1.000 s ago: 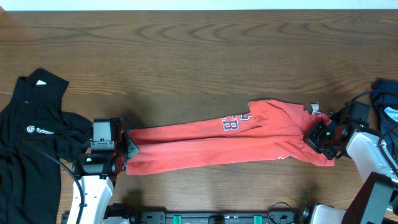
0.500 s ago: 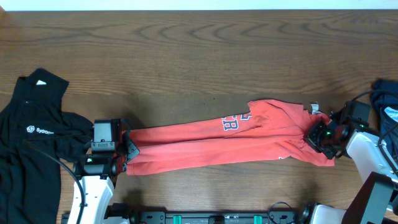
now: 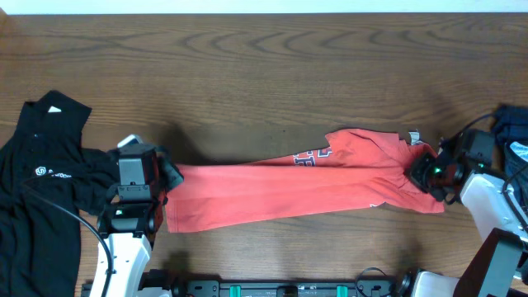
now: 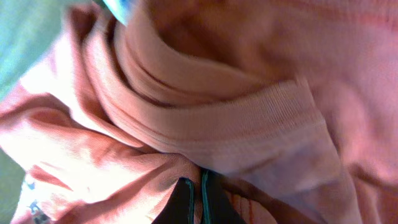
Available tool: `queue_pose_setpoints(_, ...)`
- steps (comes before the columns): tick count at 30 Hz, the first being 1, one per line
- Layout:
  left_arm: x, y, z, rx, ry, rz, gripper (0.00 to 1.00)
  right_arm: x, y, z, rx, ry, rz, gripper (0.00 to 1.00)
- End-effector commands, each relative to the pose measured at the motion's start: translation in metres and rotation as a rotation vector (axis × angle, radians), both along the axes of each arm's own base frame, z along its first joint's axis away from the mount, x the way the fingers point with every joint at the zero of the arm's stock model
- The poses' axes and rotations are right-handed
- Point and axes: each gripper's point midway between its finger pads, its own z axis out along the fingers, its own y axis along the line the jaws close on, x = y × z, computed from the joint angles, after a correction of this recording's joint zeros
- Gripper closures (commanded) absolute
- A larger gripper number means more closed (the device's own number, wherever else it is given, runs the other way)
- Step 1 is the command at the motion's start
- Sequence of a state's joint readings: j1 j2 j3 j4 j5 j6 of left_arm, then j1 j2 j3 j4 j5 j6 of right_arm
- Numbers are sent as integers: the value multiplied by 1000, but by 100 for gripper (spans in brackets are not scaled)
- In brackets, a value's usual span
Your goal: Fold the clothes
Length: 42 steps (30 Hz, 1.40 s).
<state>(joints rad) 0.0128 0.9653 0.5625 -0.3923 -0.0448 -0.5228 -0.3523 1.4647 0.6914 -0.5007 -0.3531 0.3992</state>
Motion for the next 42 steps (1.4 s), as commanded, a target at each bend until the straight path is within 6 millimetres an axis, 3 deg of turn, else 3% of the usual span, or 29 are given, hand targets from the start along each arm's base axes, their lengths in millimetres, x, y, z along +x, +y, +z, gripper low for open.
queue_pose_setpoints(1, 19, 5, 25, 29, -96, 4, 94, 41, -13, 42, -55, -153, 60, 99)
queue_pose_setpoints(7, 38, 14, 52, 69, -219, 40, 94, 88, -30, 109, -130, -317, 81, 99)
queue_pose_setpoints(10, 46, 18, 58, 93, -248, 52, 95, 103, -32, 136, -141, -384, 93, 99)
queue_pose_setpoints(12, 50, 18, 54, 93, -243, 51, 94, 108, -28, 143, -141, -398, 105, 99)
queue_pose_setpoints(16, 60, 18, 35, 94, -198, 49, 94, 109, -11, 133, -135, -371, 160, 99)
queue_pose_setpoints(22, 96, 19, 16, 117, -219, 27, 94, 115, 18, 102, -119, -297, 238, 99)
queue_pose_setpoints(25, 115, 19, 14, 116, -226, 27, 94, 116, 25, 93, -118, -274, 255, 99)
queue_pose_setpoints(31, 150, 19, 25, 138, -237, 6, 94, 118, 20, 90, -144, -267, 241, 99)
queue_pose_setpoints(35, 154, 14, 28, 114, -243, -19, 94, 118, 17, 90, -154, -265, 235, 99)
queue_pose_setpoints(42, 127, 2, -5, 60, -73, -73, 94, 117, 10, 89, -168, -258, 223, 99)
